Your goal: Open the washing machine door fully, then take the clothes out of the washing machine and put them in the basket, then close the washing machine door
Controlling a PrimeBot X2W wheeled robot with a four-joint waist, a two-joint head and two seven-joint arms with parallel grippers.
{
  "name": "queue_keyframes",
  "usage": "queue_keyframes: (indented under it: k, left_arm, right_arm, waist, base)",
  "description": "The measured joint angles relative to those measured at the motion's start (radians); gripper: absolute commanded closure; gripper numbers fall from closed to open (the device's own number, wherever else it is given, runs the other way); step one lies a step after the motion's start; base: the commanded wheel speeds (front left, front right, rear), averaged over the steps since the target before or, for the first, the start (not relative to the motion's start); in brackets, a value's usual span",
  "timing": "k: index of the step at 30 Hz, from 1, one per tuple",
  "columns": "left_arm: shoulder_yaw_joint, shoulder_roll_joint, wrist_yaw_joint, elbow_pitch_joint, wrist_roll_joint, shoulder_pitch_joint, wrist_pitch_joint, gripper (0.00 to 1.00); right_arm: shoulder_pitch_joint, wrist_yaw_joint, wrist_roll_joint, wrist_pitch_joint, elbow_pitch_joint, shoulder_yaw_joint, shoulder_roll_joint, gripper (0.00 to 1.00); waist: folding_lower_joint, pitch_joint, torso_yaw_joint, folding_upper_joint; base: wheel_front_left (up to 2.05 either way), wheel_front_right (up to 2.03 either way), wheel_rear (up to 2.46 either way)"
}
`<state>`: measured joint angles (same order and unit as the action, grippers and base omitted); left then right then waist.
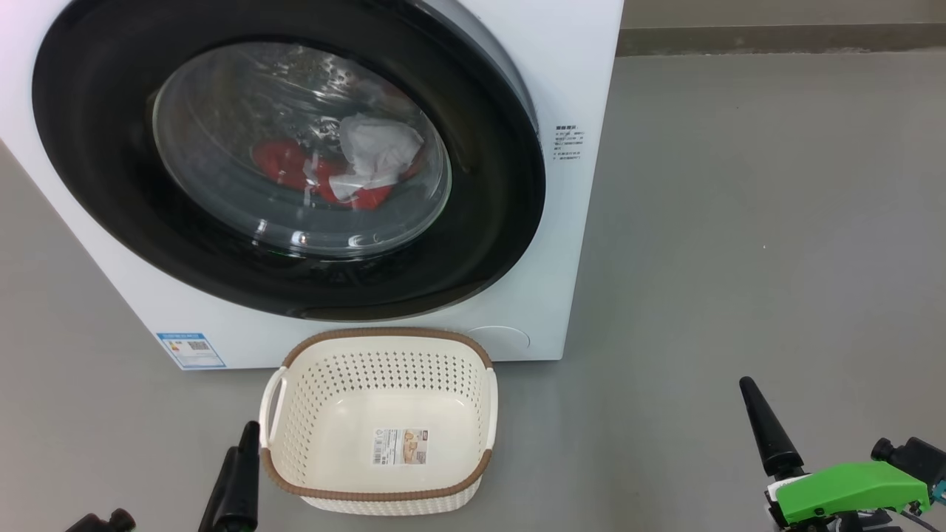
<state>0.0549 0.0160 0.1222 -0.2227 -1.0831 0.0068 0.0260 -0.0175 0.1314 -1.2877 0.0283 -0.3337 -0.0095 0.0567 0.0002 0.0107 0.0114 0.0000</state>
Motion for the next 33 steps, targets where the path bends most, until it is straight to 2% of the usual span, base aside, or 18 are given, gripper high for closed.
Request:
queue_keyframes:
  k: [15, 33]
  left_arm:
    - [-0.028, 0.002, -0.009, 0.028, 0.209, 0.021, 0.039, 0.0]
    - [-0.06, 0.006, -0.047, 0.056, 0.471, 0.038, 0.091, 0.0]
  right_arm:
    - [0.0, 0.0, 0.203, 0.037, -0.006, 0.054, 0.023, 0.0]
    - [0.0, 0.0, 0.448, 0.088, -0.009, 0.056, 0.031, 0.0]
  waist:
    - [0.0, -0.001, 0.002, 0.0]
    - [-0.0001, 0.004, 0.002, 0.0]
  base:
    - [0.0, 0.0, 0.0]
    - [0.0, 0.0, 0.0]
